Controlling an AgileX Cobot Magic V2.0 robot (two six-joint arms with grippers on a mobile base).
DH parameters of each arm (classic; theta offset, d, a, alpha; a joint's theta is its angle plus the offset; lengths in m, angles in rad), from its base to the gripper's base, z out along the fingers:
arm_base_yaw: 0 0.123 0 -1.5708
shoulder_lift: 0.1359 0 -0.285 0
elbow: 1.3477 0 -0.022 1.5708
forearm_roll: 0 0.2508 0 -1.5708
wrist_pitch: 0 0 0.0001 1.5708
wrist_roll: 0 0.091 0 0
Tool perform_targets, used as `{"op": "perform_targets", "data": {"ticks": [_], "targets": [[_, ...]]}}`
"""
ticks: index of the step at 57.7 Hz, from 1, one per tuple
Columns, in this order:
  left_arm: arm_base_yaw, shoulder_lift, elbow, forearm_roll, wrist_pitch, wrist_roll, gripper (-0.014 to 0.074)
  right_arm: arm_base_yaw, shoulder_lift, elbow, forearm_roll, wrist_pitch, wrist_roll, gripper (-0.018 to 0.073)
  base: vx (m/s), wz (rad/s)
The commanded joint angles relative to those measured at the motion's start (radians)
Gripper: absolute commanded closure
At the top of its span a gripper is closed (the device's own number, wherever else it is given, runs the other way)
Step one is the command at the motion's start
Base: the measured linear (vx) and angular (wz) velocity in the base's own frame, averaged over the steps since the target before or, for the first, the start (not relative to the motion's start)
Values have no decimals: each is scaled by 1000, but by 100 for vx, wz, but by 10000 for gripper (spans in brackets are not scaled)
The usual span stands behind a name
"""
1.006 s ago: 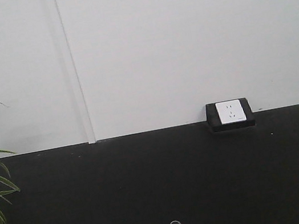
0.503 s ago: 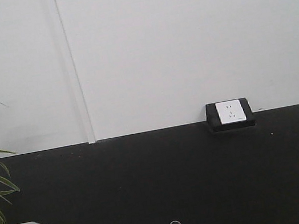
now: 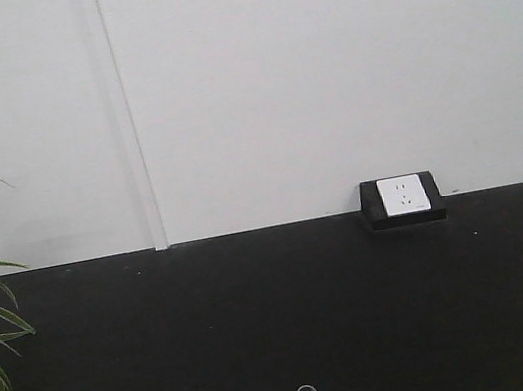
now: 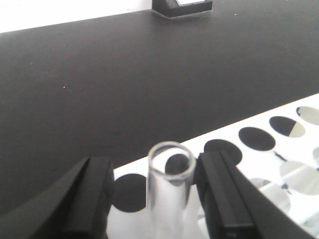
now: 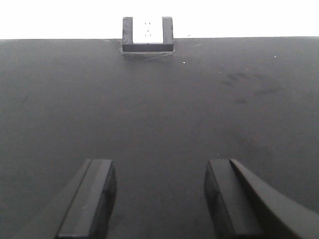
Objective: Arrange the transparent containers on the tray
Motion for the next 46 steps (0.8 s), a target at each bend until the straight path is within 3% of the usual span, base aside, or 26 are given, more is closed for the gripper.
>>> {"op": "perform_targets", "data": {"ticks": [1,28,46], "targets": [[-7,-31,-27,-18,-70,-11,160,-4,5,-33,-1,-72,-3,86,0,0],[-7,-81,-27,-17,-88,-9,507,-4,5,-33,8,-116,-3,90,0,0],[-7,-330,-27,-17,-10,-6,534,-4,5,-33,25,-142,-3,90,0,0]]}}
